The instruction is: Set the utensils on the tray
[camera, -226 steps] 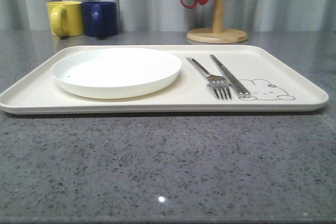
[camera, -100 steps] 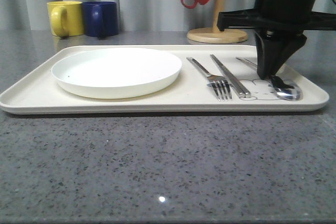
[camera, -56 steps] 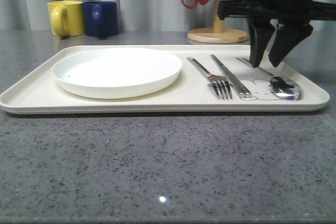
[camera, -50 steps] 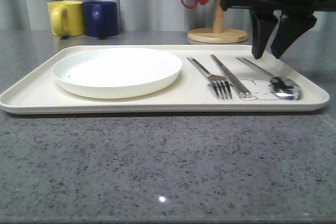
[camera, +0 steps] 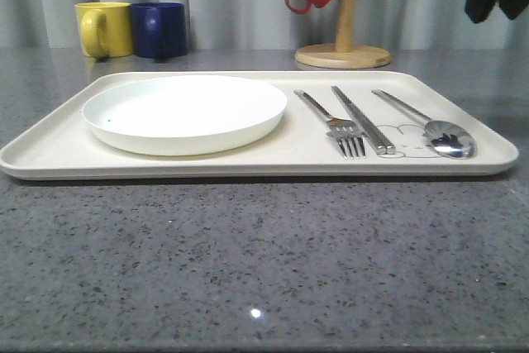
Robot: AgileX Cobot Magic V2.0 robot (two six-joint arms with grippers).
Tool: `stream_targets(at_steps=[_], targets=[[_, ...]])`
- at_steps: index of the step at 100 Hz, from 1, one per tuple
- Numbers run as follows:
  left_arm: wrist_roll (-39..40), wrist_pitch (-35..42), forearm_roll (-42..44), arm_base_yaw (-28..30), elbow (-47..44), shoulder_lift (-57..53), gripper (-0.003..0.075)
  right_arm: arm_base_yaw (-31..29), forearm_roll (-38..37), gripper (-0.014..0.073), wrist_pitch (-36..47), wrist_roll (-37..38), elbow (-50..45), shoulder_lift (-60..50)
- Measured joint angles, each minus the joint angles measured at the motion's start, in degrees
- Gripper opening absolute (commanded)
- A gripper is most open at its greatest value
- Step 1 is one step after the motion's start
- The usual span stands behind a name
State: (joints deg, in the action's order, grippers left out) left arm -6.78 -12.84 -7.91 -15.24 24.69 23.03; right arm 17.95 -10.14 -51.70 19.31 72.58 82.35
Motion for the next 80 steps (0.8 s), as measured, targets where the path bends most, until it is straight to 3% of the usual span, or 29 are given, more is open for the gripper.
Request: stream_targets(at_steps=[29, 60, 80], targets=[[0.00, 0.00, 0.00, 0.00, 0.00, 0.00, -0.0019, -6.46, -0.34, 0.0269, 8.08, -0.03, -17.32, -17.03], [0.00, 0.00, 0.00, 0.00, 0.00, 0.00, -0.0019, -7.08, -1.07, 0.0268, 19.77, -0.03, -37.95, -40.20], [0.00, 0.00, 0.00, 0.00, 0.00, 0.00, -0.0019, -7.08, -1.33, 0.0252, 23.73, -0.13, -46.11, -55.47]])
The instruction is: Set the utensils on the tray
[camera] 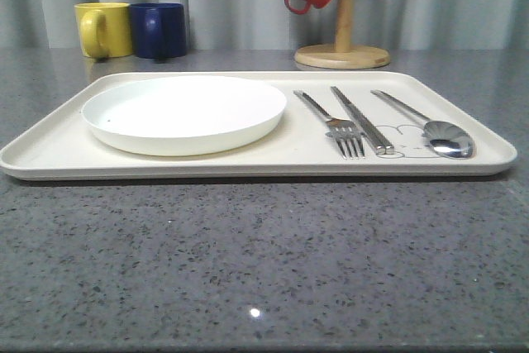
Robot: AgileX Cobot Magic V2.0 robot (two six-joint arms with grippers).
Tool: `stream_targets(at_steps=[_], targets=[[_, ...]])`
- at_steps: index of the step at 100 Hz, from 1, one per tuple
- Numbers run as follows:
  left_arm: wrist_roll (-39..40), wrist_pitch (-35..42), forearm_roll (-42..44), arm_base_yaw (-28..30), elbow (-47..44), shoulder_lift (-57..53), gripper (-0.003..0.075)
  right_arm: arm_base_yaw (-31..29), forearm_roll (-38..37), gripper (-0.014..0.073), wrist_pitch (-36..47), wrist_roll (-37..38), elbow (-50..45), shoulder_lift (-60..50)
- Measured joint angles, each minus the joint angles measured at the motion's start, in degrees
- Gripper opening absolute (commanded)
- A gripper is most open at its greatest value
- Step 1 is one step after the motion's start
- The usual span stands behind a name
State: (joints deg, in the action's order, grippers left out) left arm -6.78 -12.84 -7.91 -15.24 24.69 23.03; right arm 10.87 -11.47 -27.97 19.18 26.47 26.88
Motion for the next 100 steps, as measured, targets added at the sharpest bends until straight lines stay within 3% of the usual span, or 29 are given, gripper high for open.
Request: stream_targets(at_steps=[7, 26, 100], targets=[[0.00, 0.00, 0.00, 0.00, 0.00, 0.00, -0.0019, -0.09, -0.43, 0.0192, 0.93, 0.00, -1.08, -4.04], [0.00, 0.00, 0.00, 0.00, 0.00, 0.00, -0.0019, -0.09, -3.39, -0.0074, 1.75, 0.00, -1.48, -9.19], [0.00, 0.00, 0.00, 0.00, 0.00, 0.00, -0.0019, -0.09, -4.43, -0.0069, 1.94, 0.00, -1.61, -9.31]])
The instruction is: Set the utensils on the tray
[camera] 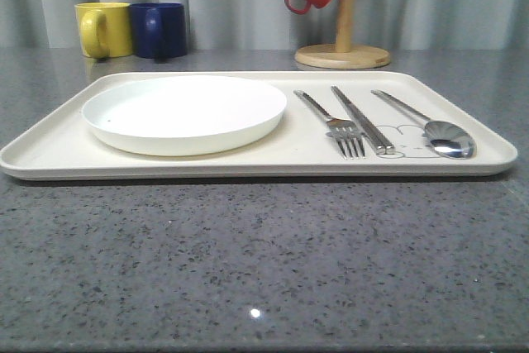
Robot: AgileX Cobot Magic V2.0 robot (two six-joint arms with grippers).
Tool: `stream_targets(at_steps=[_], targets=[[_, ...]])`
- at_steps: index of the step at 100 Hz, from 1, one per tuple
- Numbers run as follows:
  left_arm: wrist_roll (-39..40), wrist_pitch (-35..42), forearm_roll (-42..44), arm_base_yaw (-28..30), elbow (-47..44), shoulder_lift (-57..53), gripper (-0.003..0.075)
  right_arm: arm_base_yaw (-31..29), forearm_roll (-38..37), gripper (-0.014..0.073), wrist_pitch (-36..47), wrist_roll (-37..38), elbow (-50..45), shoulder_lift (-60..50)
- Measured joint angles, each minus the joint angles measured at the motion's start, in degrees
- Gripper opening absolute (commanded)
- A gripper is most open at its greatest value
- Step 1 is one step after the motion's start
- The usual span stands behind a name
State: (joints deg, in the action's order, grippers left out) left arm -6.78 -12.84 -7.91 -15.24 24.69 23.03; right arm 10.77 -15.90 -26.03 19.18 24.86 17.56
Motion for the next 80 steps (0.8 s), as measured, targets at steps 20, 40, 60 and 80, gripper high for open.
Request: stream_targets(at_steps=[20, 40, 60, 80], targets=[[0.00, 0.00, 0.00, 0.00, 0.00, 0.00, -0.0019, -1.01, -0.35, -0.0069, 2.81, 0.00, -2.73, -0.37], [0.00, 0.00, 0.00, 0.00, 0.00, 0.00, -0.0019, -5.62, 4.78, -0.0069, 9.42, -3.10, -9.58, -4.74], [0.00, 0.00, 0.00, 0.00, 0.00, 0.00, -0.0019, -7.35, 9.12, -0.0069, 15.92, -8.50, -17.89, -11.02], [0.00, 0.00, 0.00, 0.00, 0.00, 0.00, -0.0019, -7.35, 10.13, -0.0069, 22.44, -9.63, -25.48, -16.75]])
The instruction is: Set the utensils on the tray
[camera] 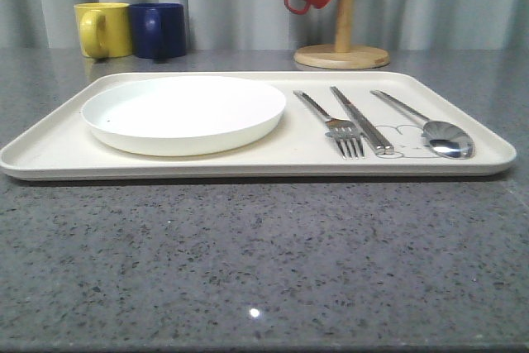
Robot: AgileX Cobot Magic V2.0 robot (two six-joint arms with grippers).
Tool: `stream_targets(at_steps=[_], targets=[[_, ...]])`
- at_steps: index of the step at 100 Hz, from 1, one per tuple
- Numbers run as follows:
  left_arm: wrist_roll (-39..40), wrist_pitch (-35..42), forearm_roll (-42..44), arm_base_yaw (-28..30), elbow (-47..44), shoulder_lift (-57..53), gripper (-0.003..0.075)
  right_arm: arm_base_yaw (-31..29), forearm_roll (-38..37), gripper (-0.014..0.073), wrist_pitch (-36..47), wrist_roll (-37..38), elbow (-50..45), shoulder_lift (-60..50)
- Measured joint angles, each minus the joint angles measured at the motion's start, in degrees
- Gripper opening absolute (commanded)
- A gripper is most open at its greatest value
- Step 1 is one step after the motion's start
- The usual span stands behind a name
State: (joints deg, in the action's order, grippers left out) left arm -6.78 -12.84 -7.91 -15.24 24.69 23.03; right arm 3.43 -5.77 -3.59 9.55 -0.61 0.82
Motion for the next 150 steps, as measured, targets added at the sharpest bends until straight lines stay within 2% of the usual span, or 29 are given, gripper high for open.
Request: stream_targets(at_steps=[150], targets=[[0.00, 0.50, 0.12, 0.00, 0.00, 0.00, -0.0019, 0.00, 0.12, -0.0069, 1.71, -0.35, -0.75, -1.36]])
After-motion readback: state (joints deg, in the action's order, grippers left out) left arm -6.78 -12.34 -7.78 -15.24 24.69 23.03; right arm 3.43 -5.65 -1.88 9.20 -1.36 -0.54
